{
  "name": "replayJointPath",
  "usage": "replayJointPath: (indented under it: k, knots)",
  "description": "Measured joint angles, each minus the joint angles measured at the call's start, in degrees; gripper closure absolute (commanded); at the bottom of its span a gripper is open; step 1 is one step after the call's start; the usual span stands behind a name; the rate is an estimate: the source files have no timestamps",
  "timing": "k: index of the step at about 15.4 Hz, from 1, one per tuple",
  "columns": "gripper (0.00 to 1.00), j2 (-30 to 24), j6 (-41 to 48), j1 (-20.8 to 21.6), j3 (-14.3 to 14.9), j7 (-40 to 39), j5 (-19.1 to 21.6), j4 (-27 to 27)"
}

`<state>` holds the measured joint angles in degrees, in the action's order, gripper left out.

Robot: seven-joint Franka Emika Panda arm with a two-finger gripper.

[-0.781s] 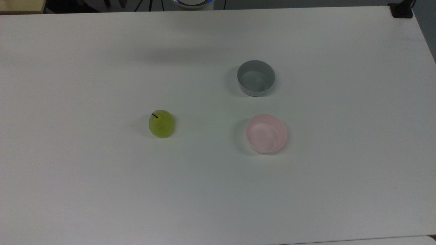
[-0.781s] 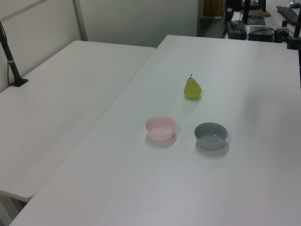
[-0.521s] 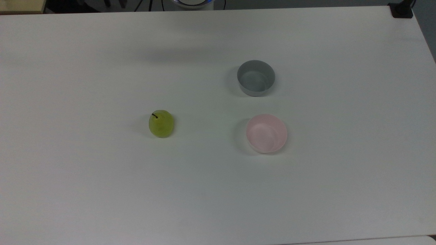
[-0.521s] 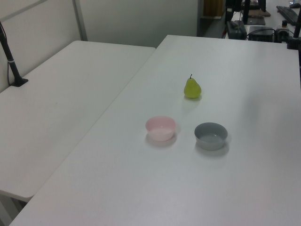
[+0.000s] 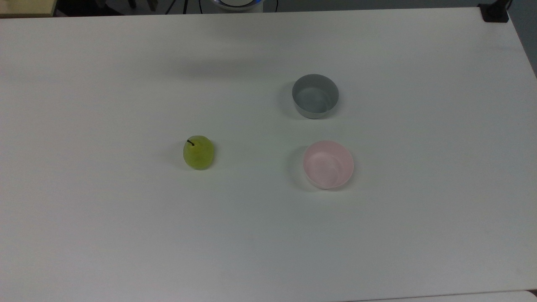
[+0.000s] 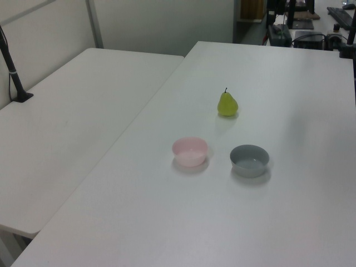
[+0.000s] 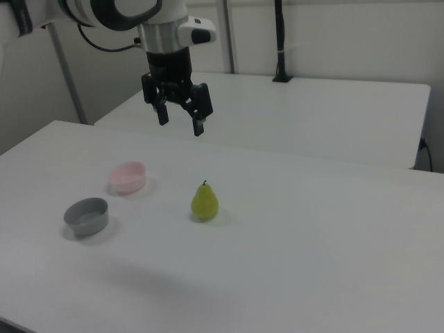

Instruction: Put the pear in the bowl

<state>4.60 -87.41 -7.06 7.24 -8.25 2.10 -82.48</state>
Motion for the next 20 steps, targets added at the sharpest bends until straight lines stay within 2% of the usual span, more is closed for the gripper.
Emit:
replayJointPath:
  k: [10,20]
  knots:
    - [0.0,0.0,0.0,0.1,-0.2,-0.1,0.0,-0.1]
    - [0.0,0.2,0.0,2.6,-0.5,-0.3,-0.2,-2.2]
